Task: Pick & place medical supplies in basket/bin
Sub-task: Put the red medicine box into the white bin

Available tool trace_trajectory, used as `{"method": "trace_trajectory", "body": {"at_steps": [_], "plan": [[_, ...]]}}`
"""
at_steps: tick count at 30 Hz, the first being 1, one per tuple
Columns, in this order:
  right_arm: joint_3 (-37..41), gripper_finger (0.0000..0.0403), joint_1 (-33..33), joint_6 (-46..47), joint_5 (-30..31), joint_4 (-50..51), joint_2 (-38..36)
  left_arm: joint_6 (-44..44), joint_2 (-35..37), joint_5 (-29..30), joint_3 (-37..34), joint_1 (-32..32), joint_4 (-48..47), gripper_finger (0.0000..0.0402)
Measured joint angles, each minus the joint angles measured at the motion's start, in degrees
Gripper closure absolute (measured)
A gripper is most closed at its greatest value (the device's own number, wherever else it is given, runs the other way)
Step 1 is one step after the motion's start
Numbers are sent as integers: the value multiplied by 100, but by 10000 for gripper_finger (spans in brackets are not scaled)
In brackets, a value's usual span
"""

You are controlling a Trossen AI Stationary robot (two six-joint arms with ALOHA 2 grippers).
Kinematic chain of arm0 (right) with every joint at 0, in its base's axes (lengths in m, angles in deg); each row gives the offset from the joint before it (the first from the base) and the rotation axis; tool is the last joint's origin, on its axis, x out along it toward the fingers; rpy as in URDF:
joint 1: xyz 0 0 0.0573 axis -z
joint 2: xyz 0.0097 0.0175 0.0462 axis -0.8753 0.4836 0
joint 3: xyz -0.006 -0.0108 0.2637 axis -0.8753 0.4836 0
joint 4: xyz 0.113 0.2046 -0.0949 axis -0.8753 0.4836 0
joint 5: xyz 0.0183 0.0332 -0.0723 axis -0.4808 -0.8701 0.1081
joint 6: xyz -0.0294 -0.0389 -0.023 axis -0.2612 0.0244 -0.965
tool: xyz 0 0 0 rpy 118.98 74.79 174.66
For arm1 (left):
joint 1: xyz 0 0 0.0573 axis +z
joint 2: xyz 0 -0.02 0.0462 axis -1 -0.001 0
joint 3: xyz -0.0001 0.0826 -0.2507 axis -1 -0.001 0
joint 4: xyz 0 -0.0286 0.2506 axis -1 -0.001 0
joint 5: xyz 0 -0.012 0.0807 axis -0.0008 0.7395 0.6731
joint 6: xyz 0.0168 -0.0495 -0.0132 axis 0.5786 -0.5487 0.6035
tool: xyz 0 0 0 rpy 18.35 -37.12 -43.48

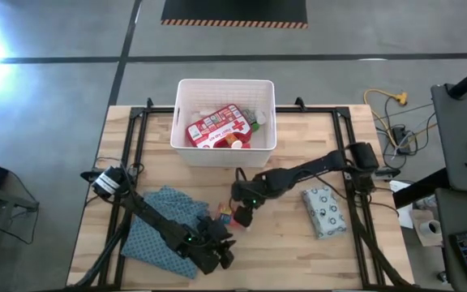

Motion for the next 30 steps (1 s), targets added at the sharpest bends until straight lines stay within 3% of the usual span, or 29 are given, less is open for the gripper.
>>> {"method": "trace_trajectory", "body": {"at_steps": [15,21,30], "plan": [[14,172,621,-798,-1433,-411,545,-182,0,-714,-164,471,-311,299],[9,172,606,-883,-2437,-450,699,-325,7,-913,-294,536,-234,300],[-149,172,569,-726,-2584,-518,458,-326,13,-930,-327,534,-261,299]]}}
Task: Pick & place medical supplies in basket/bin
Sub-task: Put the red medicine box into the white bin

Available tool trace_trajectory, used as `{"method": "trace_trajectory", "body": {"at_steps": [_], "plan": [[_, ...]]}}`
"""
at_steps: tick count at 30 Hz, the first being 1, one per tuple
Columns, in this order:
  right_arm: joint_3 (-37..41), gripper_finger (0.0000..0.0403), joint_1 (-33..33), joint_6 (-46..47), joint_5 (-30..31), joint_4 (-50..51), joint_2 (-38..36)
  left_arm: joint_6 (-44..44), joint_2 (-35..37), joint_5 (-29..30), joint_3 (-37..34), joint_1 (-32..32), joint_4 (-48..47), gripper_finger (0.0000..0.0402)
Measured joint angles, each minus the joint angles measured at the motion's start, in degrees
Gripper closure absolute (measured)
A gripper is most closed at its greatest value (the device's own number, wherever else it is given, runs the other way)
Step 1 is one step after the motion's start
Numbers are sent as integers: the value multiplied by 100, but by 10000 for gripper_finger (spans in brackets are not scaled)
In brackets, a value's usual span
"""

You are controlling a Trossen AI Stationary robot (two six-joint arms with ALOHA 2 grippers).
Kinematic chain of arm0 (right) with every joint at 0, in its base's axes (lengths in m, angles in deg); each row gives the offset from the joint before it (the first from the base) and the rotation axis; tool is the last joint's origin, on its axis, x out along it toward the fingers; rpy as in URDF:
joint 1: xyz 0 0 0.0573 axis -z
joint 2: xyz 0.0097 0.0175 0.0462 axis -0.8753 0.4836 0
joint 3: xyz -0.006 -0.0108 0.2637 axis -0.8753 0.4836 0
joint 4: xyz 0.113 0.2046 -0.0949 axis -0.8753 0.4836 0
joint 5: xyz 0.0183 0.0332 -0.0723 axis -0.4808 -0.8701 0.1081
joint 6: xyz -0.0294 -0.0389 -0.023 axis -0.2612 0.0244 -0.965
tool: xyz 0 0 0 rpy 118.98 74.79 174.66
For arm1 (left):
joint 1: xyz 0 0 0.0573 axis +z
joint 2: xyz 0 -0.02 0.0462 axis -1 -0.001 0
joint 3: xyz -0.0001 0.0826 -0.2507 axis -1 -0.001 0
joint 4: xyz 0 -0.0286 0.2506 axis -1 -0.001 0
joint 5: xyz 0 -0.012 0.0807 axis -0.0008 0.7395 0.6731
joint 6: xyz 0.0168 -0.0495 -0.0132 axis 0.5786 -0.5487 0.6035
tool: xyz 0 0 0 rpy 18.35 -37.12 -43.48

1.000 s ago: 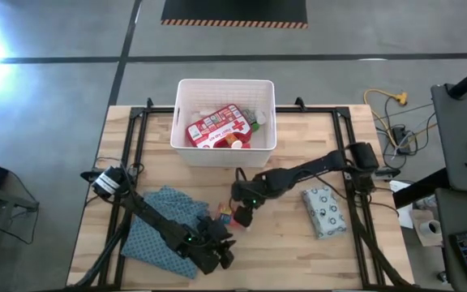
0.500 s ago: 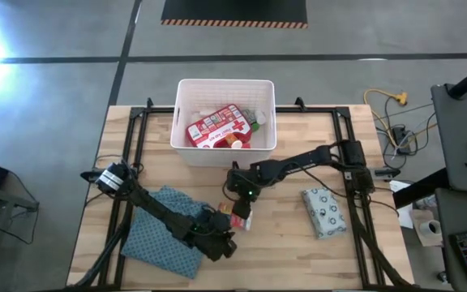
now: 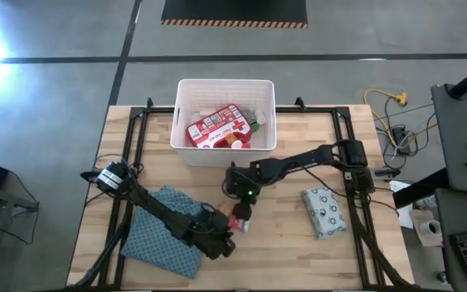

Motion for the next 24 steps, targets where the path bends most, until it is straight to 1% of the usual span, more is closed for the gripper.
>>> {"method": "trace_trajectory", "body": {"at_steps": [7,15,24], "plan": [[-350,172,-77,110,-33,-45,-104,8,-2,5,-2,0,-3,299],[-376,172,-266,235,17,-37,-113,14,-9,41,-4,-2,-3,299],[-462,172,-339,321,46,4,-114,19,-15,51,-7,-11,-8,299]]}}
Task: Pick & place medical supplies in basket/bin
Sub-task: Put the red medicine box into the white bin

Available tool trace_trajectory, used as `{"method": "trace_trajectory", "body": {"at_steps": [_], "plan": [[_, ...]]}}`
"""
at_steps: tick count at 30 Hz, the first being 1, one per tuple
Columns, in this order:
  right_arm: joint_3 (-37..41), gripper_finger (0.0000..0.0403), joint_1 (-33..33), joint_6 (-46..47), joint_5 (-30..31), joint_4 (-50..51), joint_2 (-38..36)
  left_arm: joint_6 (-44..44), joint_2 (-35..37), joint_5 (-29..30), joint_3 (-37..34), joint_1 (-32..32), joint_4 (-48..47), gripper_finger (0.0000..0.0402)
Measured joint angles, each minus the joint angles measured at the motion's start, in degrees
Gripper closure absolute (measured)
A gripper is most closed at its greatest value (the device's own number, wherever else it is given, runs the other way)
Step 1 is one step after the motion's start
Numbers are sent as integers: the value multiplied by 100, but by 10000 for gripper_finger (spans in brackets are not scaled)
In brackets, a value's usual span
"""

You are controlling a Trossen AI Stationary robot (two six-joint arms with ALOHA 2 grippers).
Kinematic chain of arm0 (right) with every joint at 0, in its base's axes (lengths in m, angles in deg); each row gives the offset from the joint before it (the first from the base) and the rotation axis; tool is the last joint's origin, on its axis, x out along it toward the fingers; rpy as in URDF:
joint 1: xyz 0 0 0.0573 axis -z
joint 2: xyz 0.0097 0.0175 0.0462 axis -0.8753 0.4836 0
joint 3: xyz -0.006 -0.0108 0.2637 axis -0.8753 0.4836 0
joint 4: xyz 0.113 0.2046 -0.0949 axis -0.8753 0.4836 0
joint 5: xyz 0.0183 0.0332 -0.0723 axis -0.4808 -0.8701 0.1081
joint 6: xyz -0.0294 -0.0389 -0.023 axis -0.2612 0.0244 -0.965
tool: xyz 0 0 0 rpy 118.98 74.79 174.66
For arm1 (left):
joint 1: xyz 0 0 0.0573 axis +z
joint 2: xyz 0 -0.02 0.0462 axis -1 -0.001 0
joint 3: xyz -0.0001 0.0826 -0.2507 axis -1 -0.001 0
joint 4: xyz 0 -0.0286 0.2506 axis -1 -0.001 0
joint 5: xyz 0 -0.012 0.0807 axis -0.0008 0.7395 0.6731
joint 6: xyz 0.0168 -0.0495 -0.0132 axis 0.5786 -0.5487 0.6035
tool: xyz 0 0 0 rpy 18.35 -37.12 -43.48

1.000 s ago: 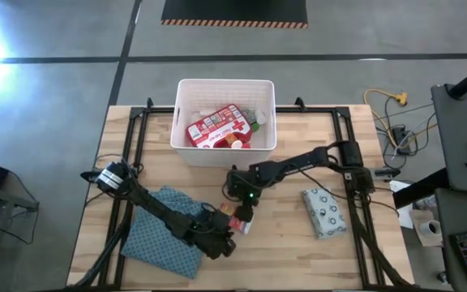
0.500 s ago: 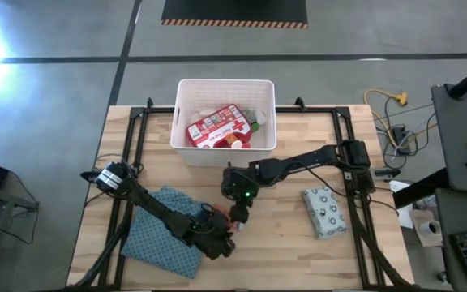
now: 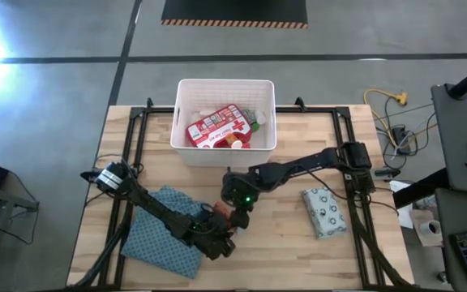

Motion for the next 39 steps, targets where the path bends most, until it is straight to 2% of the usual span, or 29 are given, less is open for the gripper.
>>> {"method": "trace_trajectory", "body": {"at_steps": [4,12,26,39], "plan": [[-116,172,-13,-2,26,39,4,1,-2,5,0,0,2,299],[-230,172,-41,-221,761,803,13,4,-6,30,-2,-25,4,299],[-241,172,-266,-216,1670,769,13,4,-9,30,-2,-61,2,299],[-561,172,-697,-109,2588,768,13,-250,-17,390,-11,-367,-54,299]]}}
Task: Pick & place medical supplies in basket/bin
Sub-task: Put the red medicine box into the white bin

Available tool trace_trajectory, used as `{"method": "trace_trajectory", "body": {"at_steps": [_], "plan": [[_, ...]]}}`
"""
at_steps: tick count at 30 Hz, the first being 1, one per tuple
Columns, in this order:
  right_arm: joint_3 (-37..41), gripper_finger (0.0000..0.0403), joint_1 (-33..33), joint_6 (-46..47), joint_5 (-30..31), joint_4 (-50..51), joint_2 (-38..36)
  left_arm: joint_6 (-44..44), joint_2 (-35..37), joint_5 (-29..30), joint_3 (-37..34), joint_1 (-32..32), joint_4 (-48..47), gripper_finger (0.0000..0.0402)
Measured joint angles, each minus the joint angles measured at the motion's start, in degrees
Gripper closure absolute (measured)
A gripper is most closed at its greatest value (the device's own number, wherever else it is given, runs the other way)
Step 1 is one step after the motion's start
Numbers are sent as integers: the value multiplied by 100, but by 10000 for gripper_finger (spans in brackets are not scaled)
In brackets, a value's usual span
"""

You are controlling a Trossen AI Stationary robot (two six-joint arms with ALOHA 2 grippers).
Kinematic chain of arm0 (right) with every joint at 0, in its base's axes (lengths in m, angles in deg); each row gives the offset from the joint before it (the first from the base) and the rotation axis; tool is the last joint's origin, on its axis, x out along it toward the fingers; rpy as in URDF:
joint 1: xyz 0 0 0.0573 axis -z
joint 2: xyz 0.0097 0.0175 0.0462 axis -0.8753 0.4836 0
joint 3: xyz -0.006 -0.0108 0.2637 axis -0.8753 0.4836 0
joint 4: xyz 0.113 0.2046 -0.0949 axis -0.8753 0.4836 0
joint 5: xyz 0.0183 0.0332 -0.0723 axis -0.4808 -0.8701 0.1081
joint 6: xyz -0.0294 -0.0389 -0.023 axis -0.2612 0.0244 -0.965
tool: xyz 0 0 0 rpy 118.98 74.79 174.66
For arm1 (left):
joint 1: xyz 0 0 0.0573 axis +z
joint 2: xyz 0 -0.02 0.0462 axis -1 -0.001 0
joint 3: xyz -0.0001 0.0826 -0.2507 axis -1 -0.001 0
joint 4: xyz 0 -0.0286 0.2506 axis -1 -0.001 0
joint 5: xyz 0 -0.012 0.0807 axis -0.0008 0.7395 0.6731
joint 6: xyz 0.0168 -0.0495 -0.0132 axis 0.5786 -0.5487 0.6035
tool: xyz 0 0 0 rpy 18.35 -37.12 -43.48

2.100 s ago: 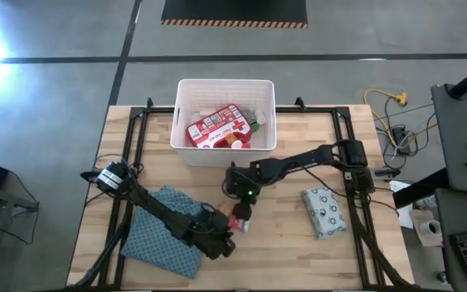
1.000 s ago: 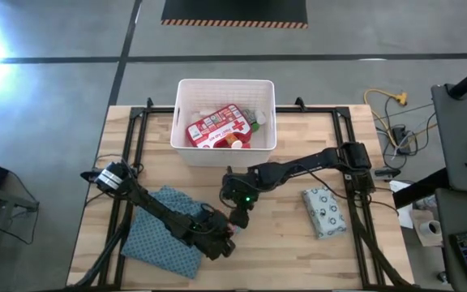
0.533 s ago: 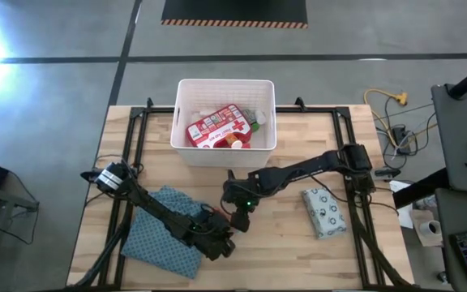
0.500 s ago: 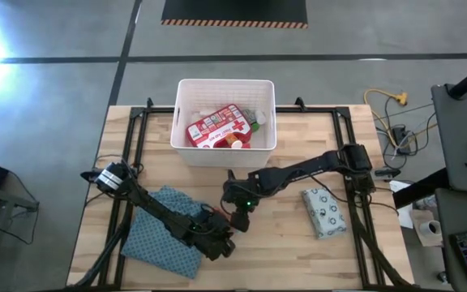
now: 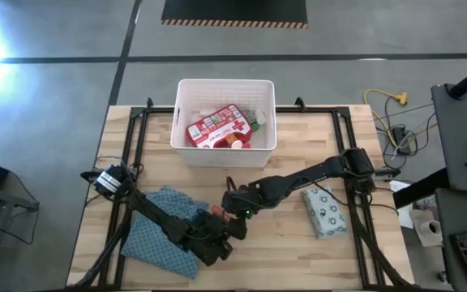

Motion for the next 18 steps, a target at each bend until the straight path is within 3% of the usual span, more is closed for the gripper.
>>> {"method": "trace_trajectory", "body": {"at_steps": [11,18], "plan": [[-67,172,-75,39,691,134,0,-116,66,103,-2,-138,-117,299],[-38,172,-124,42,808,131,59,-308,179,281,-4,-317,-416,299]]}}
